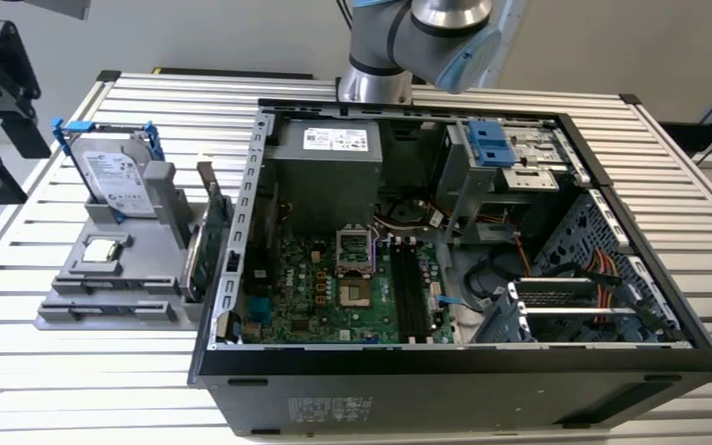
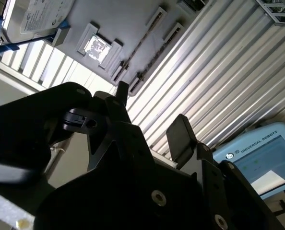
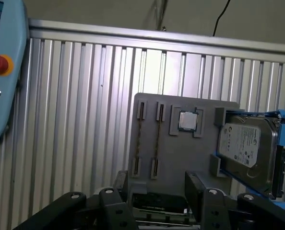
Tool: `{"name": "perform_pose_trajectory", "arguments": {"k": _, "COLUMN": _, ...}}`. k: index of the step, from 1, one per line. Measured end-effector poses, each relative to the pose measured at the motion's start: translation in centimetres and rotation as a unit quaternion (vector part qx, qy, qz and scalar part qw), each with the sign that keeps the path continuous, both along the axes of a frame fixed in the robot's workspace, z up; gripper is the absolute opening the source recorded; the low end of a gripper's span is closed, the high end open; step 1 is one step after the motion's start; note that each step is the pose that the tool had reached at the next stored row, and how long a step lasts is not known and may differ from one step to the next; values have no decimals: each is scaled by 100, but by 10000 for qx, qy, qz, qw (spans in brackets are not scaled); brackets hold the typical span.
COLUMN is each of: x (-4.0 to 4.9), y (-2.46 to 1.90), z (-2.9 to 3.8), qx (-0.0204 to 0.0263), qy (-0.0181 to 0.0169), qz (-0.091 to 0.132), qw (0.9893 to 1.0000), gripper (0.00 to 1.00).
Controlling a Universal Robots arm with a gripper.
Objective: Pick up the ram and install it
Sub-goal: 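Pick up the ram and move it above insertion slot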
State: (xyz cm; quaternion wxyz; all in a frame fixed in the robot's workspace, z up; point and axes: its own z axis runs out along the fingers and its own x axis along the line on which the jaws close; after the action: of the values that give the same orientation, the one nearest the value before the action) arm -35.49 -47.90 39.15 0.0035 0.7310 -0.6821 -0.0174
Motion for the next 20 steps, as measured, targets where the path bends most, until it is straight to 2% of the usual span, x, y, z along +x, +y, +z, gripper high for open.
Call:
{"name": "perform_pose_trajectory", "arguments": {"k": 5, "x": 0, "y": 0, "z": -33, "qx": 1, "qy": 0, "qz": -178, "qw": 9998, "gripper": 100}}
{"name": "perform_pose_trajectory", "arguments": {"k": 20, "x": 0, "y": 6, "z": -147, "qx": -3, "qy": 0, "qz": -208, "qw": 9998, "gripper": 100}}
